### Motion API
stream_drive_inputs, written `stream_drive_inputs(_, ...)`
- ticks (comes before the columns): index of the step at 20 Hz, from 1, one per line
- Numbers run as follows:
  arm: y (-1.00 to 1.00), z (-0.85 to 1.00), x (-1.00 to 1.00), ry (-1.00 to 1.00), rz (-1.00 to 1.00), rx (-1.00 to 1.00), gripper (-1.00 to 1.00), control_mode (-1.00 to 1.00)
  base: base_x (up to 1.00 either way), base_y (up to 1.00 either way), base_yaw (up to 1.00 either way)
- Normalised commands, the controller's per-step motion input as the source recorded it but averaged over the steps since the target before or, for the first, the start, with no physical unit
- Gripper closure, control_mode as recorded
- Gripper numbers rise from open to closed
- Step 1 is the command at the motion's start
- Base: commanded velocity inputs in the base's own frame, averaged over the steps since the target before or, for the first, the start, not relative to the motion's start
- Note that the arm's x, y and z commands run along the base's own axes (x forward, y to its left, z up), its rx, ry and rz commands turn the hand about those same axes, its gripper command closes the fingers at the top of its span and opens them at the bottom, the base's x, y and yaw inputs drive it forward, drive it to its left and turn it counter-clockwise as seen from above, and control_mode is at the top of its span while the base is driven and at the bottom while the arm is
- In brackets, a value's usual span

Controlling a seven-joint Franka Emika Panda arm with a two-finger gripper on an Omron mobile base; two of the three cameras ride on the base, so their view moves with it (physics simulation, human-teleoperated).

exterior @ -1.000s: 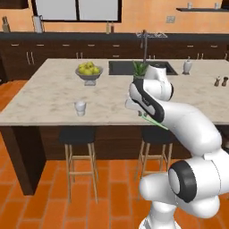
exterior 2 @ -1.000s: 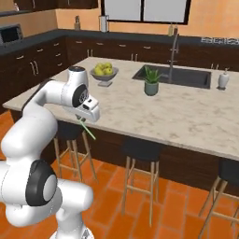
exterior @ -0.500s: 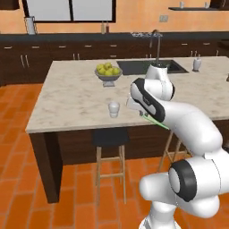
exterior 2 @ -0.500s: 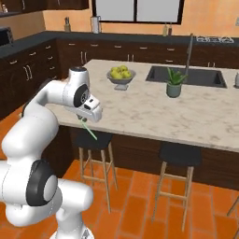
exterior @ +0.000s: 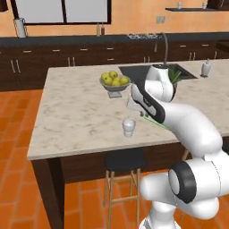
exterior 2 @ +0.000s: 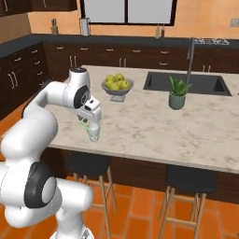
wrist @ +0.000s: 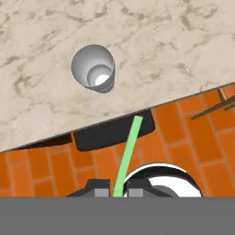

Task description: Take a straw from the drawer in front and place it inside the glass cup on the dining counter.

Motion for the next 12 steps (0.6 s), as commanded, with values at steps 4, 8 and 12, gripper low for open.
stream_drive_inputs(4,0.0,0.0,0.0,0.0,0.0,0.0,1.0,1.0,0.81,0.34,-0.12)
stream_drive_inputs(8,0.0,0.0,0.0,0.0,0.0,0.0,1.0,1.0,0.84,0.45,-0.09)
stream_drive_inputs(12,0.0,0.0,0.0,0.0,0.0,0.0,1.0,1.0,0.54,0.42,-0.02)
